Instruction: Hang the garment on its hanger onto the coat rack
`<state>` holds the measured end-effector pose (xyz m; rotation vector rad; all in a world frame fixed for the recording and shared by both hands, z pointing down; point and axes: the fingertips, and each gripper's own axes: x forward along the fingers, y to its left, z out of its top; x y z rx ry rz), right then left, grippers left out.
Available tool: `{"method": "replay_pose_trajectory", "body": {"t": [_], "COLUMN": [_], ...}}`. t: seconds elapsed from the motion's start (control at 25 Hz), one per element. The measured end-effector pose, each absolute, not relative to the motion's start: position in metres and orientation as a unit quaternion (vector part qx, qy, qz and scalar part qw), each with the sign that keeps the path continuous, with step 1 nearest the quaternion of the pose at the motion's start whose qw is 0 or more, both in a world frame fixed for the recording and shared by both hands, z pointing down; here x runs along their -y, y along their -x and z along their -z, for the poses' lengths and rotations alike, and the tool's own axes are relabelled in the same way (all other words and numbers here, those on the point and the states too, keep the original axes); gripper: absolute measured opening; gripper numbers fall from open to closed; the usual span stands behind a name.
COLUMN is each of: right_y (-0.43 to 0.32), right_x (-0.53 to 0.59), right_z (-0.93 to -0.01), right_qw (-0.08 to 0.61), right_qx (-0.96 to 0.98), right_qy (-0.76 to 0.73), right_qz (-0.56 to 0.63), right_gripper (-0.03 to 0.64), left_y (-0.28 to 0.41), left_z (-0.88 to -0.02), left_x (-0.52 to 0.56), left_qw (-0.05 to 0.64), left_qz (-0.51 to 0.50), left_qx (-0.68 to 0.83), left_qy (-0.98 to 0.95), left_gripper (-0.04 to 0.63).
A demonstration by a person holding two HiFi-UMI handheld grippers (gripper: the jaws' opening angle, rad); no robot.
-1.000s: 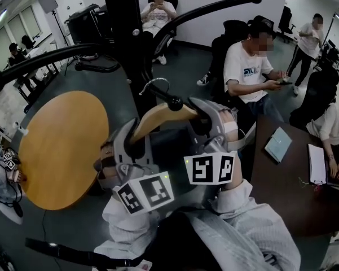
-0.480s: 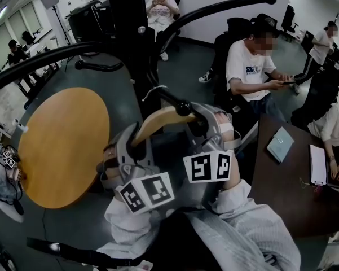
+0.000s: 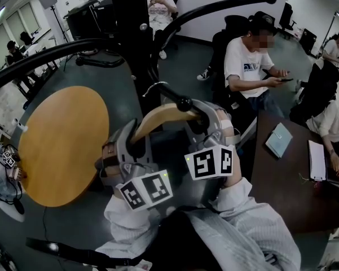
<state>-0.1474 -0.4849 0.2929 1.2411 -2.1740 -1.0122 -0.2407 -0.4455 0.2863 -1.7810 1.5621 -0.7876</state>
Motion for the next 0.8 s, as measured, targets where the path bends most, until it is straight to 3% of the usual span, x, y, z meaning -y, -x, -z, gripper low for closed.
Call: {"method": "replay_pose_trajectory", "body": {"t": [0.36,0.64,0.8], "right_y": [0.149,0.127,0.114], "right_x": [0.443,0.418,0.405], "right_z": [-0.283,-0.283,-0.28], "right_qw": [0.219,0.209,0.175], "right_qx": [0.785,0.783,0.795], "right_qy": [-0.407,-0.422,-0.439], "right_qz": [0.413,0.405,0.38], "right_gripper": [0.129,0.134,0.133], "left_y": [0.251,0.243,0.234], "left_z": [-0.285,-0.287,-0.269], "left_x": [0.422,0.395,0.375], "left_qw": [0.318,0.315,0.313], "left_qz": [0.304,0.299,0.231], "left_qx": [-0.572,-0.572,-0.584], "left_qy": [0.692,0.696,0.713], "left_gripper": [0.133,0.141,0.141]}}
